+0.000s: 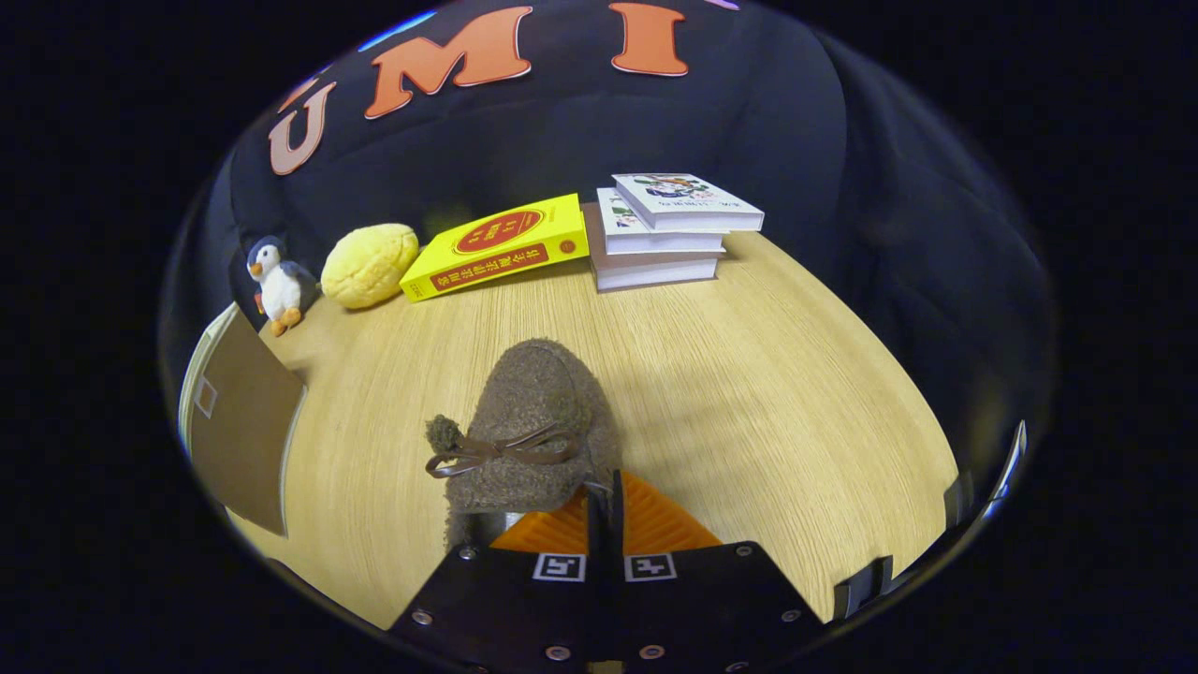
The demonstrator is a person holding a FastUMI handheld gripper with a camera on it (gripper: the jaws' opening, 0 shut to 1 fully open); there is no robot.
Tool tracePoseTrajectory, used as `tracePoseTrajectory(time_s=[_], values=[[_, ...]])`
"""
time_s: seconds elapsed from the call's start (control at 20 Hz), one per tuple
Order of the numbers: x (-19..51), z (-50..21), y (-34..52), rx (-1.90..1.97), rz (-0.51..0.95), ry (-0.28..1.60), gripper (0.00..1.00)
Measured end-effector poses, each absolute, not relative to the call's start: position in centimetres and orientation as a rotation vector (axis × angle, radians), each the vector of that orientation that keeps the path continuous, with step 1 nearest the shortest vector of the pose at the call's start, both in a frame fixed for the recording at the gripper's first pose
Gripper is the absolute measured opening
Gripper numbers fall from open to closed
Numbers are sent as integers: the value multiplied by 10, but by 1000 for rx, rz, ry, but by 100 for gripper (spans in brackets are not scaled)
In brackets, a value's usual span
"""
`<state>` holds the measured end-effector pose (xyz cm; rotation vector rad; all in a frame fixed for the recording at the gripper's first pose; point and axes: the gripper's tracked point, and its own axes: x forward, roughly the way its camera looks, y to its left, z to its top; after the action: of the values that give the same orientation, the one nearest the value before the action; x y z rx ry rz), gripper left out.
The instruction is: Open the storage box then place both shoes into the box .Put the left shoe in first, then the right shoe, with the right side of both shoes facing outward in a uniform manner.
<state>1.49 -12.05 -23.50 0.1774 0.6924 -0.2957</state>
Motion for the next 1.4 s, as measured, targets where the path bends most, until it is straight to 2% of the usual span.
tracePoseTrajectory(time_s=[0.3, 0.7, 1.05, 1.4], values=[[14, -170, -50, 234, -367, 636, 1], [36, -91, 99, 281, -299, 540, 1], [52, -77, 200, 280, -205, 542, 1], [62, -92, 237, 260, -177, 572, 3]])
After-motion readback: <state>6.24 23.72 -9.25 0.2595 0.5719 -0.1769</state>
